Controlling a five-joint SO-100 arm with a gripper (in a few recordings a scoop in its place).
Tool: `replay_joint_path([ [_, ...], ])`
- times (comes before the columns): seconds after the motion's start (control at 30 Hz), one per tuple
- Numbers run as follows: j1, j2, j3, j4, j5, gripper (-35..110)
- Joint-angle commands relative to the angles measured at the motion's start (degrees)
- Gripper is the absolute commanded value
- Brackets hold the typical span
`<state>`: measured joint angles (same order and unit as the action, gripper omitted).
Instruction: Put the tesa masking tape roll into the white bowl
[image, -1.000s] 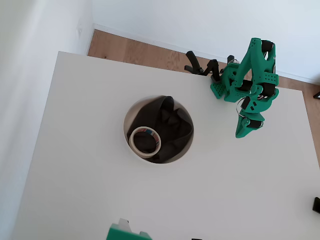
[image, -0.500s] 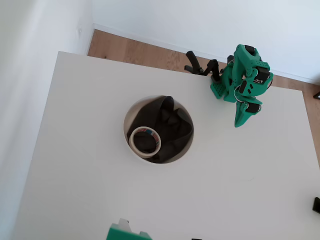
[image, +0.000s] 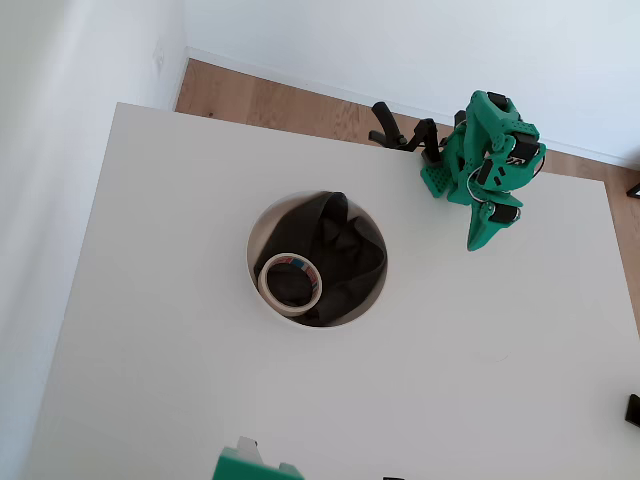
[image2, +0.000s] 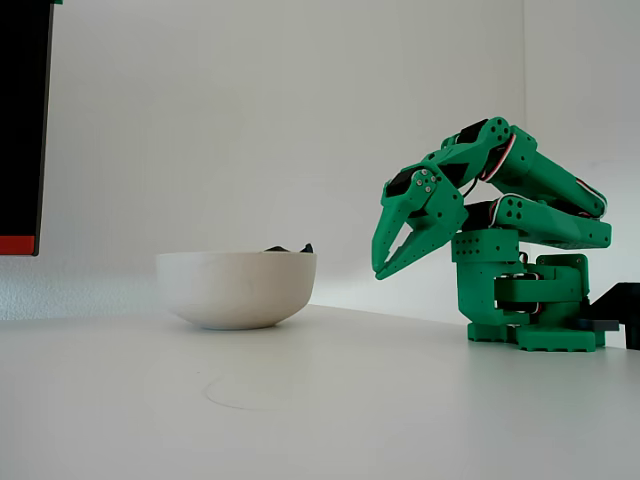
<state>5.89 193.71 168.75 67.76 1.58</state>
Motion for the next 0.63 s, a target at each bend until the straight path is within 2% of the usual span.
replay_joint_path([
  [0.0, 0.0, 0.44, 0.0, 1.14, 0.44, -8],
  [0.4, -0.53, 0.35, -0.26, 2.02, 0.18, -6],
  [0.47, -0.53, 0.35, -0.26, 2.02, 0.18, -2],
  [0.6, -0.53, 0.35, -0.26, 2.02, 0.18, -5],
])
